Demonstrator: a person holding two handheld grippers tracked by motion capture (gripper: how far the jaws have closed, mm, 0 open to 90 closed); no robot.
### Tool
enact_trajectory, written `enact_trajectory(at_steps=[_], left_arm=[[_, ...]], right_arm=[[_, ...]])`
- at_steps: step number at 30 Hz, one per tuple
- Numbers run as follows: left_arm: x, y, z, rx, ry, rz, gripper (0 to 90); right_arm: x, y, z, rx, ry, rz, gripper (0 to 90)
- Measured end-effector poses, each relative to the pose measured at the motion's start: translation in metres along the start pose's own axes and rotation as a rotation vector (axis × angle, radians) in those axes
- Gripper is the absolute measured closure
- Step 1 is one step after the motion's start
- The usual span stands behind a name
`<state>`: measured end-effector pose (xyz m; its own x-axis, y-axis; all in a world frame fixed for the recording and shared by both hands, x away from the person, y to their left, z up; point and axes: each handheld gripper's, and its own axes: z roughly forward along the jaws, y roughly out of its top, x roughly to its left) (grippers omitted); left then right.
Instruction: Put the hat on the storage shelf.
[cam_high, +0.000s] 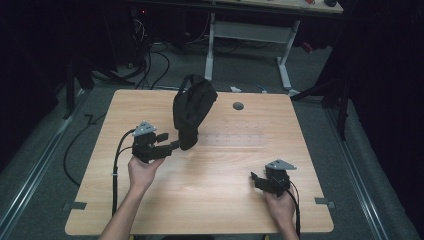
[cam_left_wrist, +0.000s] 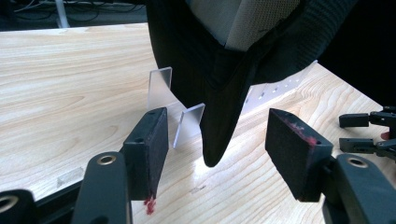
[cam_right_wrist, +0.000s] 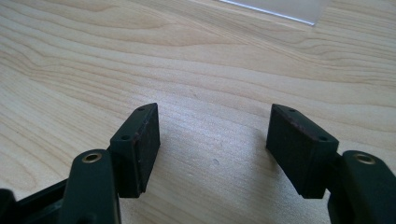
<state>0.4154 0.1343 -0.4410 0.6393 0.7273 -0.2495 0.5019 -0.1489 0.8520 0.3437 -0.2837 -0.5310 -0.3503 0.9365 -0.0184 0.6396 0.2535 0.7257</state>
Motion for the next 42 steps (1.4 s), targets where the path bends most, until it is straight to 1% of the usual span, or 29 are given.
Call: enact_trajectory(at_steps=[6,17,25,31,42], left_arm=[[0.003,-0.004,-0.009,-0.008,0.000,-0.016,38.2],[0.004,-0.010,-0.023,-0.005,0.004,-0.026,36.7],[0.005,-0.016,-0.029,-0.002,0.006,-0.036,36.0],[0.005,-0.020,-0.033,0.002,0.015,-0.032,35.6],[0.008,-0.031,-0.039,0.009,0.018,-0.057,35.1]], right_arm=[[0.000,0.000,0.000,0.000,0.000,-0.002,34.9],[0.000,0.000,0.000,-0.001,0.000,-0.002,34.9],[0.000,0.000,0.000,-0.001,0.000,-0.002,34.9],[0.000,0.000,0.000,-0.001,0.000,-0.002,34.9],[0.000,0.000,0.000,0.000,0.000,-0.002,34.9]])
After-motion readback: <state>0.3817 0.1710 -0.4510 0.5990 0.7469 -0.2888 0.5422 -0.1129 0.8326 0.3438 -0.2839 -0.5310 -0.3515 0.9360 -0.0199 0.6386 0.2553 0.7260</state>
